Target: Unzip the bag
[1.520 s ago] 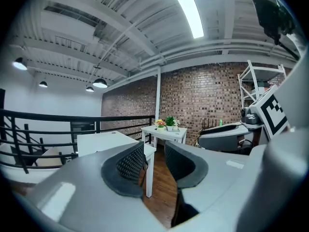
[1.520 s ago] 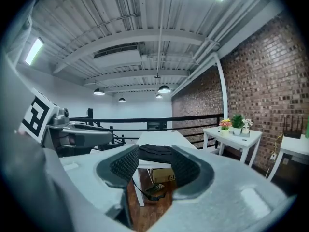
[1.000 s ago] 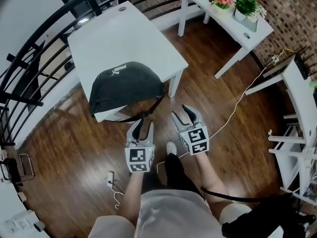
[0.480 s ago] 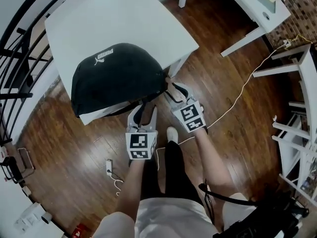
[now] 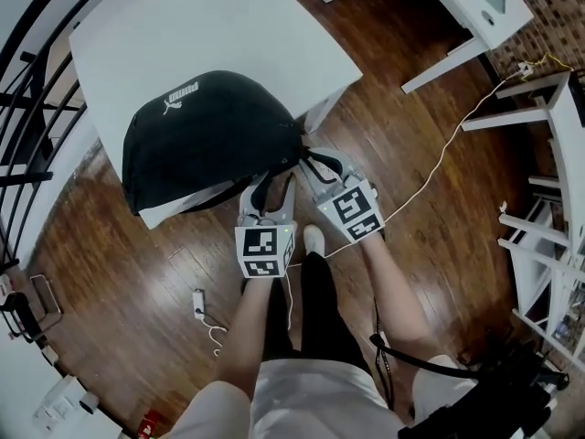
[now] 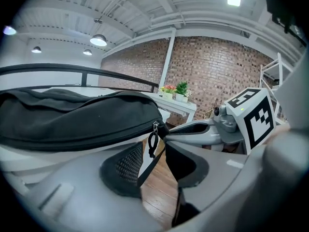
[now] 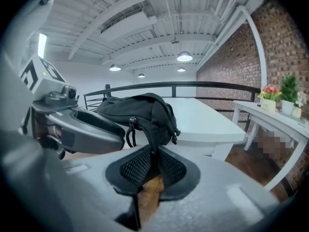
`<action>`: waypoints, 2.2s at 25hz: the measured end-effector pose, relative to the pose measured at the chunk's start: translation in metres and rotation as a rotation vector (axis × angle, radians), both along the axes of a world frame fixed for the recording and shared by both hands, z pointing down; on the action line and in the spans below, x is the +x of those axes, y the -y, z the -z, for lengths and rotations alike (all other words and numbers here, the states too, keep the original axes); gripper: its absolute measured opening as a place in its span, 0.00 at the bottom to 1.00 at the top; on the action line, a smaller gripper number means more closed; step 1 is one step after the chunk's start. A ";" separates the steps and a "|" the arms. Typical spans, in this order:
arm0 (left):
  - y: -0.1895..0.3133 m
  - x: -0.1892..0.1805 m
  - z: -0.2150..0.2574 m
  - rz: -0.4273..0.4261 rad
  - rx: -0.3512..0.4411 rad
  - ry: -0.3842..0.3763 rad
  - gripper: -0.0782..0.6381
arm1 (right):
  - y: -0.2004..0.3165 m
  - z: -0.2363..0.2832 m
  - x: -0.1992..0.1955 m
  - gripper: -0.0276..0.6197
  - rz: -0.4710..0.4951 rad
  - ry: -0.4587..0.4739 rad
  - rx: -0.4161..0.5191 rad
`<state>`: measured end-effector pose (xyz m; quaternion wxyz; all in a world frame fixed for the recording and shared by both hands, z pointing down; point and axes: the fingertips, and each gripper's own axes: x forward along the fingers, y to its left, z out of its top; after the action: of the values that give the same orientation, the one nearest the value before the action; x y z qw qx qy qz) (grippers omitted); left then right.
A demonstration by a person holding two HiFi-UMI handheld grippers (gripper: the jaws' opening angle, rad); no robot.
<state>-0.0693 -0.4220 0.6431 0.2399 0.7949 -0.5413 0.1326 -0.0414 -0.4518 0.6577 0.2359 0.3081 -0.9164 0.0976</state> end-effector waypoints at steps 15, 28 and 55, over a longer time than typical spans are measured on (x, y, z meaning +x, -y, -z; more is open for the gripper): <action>0.017 -0.003 0.005 0.082 -0.008 -0.031 0.15 | 0.000 0.012 0.006 0.10 -0.056 -0.002 -0.010; -0.012 -0.061 -0.002 0.068 0.001 0.017 0.14 | 0.003 0.003 0.014 0.10 -0.184 -0.036 -0.010; -0.094 -0.341 0.004 0.425 -0.102 0.200 0.15 | 0.017 -0.012 0.022 0.09 -0.378 -0.144 0.013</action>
<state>-0.4106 -0.3276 0.6390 0.2474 0.6329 -0.7102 0.1842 -0.0190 -0.4683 0.6701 0.2762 0.4824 -0.8237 0.1120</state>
